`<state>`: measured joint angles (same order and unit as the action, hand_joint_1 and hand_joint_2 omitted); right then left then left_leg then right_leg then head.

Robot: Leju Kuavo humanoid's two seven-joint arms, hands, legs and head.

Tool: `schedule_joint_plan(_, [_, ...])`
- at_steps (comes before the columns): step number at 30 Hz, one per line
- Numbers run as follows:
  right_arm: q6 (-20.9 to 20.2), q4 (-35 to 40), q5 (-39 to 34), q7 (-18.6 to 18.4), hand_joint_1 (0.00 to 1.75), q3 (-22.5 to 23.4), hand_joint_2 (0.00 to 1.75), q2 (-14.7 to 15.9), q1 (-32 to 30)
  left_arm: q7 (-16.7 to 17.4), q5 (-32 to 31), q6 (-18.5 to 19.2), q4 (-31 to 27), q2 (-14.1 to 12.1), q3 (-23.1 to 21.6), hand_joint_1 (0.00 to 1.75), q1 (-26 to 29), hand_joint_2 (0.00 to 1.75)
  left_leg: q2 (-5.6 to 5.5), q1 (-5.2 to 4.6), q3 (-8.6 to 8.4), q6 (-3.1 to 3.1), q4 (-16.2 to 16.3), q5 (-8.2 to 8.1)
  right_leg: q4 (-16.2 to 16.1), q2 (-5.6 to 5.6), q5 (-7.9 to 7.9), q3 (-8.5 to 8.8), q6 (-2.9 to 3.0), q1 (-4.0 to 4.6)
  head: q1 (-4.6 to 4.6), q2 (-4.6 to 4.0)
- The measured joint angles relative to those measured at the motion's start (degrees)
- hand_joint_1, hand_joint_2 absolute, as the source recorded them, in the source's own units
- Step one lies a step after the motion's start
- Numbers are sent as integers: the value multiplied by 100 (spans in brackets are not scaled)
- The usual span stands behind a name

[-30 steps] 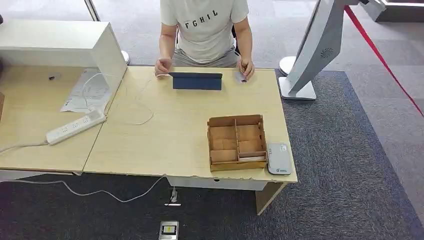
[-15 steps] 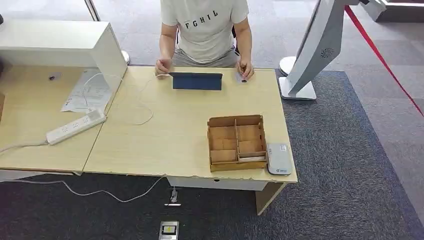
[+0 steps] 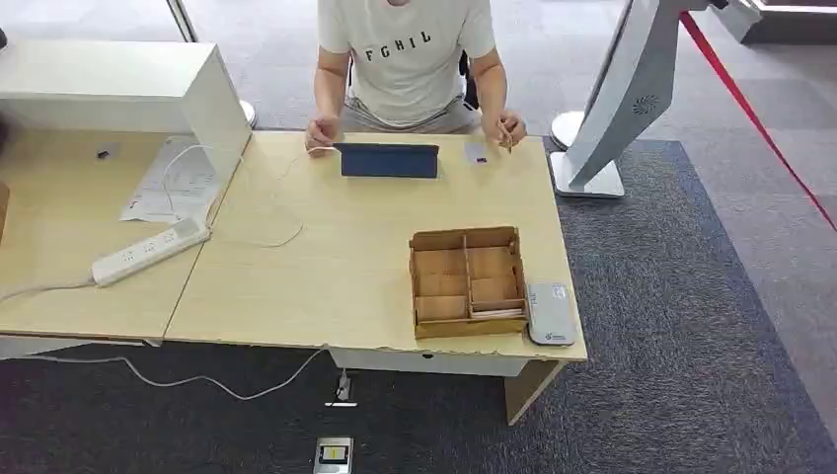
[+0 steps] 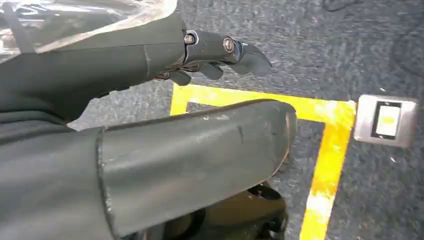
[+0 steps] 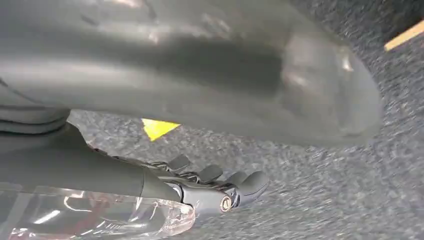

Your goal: Pass the card to the sensor for recognition and then transmit it.

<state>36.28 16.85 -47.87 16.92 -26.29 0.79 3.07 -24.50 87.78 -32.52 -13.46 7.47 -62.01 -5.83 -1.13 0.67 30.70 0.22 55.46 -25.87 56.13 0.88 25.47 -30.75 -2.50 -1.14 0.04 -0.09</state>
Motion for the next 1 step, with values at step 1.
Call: schedule_joint_plan(1, [2,-17,-38,-34,0,13,0,4,-2,-70,20,8,0,-2,0,0,1,0,-1,-1,0,0,0,0,0,0,0,0,0,-1,0,0])
